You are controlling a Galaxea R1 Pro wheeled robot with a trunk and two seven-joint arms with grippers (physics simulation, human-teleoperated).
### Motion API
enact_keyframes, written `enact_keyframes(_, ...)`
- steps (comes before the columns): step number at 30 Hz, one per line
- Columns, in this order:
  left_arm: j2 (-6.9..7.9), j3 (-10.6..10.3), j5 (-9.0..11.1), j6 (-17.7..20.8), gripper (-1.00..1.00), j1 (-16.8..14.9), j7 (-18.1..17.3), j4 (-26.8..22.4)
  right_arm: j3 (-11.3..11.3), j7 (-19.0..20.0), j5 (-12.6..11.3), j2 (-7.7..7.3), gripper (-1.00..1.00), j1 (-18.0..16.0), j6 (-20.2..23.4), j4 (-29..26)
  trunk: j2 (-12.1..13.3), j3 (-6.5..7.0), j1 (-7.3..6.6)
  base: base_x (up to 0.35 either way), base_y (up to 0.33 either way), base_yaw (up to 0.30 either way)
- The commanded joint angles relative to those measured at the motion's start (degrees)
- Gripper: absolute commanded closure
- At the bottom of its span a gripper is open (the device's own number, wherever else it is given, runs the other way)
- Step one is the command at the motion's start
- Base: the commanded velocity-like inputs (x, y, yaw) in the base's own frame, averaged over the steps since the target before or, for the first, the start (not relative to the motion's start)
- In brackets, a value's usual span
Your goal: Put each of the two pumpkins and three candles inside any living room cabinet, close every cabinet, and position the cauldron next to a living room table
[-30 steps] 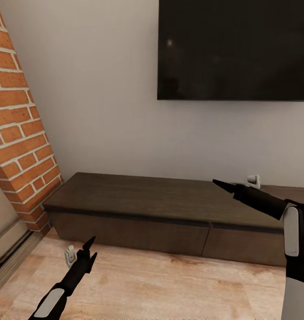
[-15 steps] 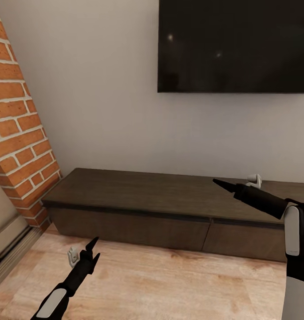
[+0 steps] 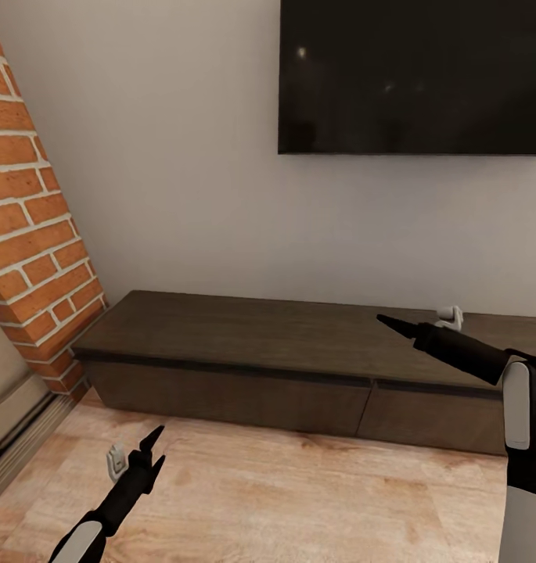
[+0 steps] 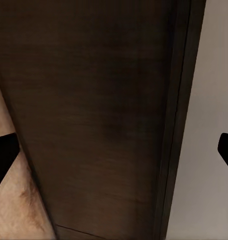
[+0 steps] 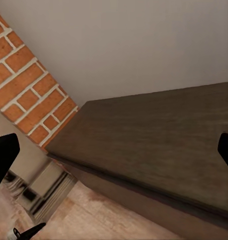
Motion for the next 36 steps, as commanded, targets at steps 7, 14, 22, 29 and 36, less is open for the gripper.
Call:
enact_keyframes(7,-0.50,-0.17,-0.01,0.56,-1.00,0.12,-0.33,-2.90,-0.05,1.72,0.12,-0.21,-1.00,-0.12,0.23,0.00,-0.02,-0.06,-0.02,0.000,0.000,0.000)
enact_keyframes(14,-0.62,-0.18,-0.19,0.58,-1.00,0.18,-0.33,-3.88,-0.05,2.59,0.12,-0.15,-1.00,-0.13,0.23,0.00,-0.06,-0.72,0.06,0.000,0.000,0.000)
enact_keyframes(22,-0.73,-2.30,-0.27,0.50,-1.00,0.20,-0.45,-5.64,-0.05,2.84,0.12,-0.18,-1.00,-0.13,0.23,0.00,-0.17,-2.49,0.27,0.000,0.000,0.000)
enact_keyframes(29,-0.61,-5.30,-0.24,0.55,-1.00,0.20,-0.17,-7.33,-0.05,2.89,0.12,-0.25,-1.00,-0.13,0.23,0.00,-0.26,-4.04,0.45,0.000,0.000,0.000)
enact_keyframes(36,-0.98,-7.80,-0.29,0.76,-1.00,0.09,0.30,-9.34,-0.05,2.92,0.12,-0.32,-1.00,-0.13,0.23,0.00,-0.29,-4.49,0.50,0.000,0.000,0.000)
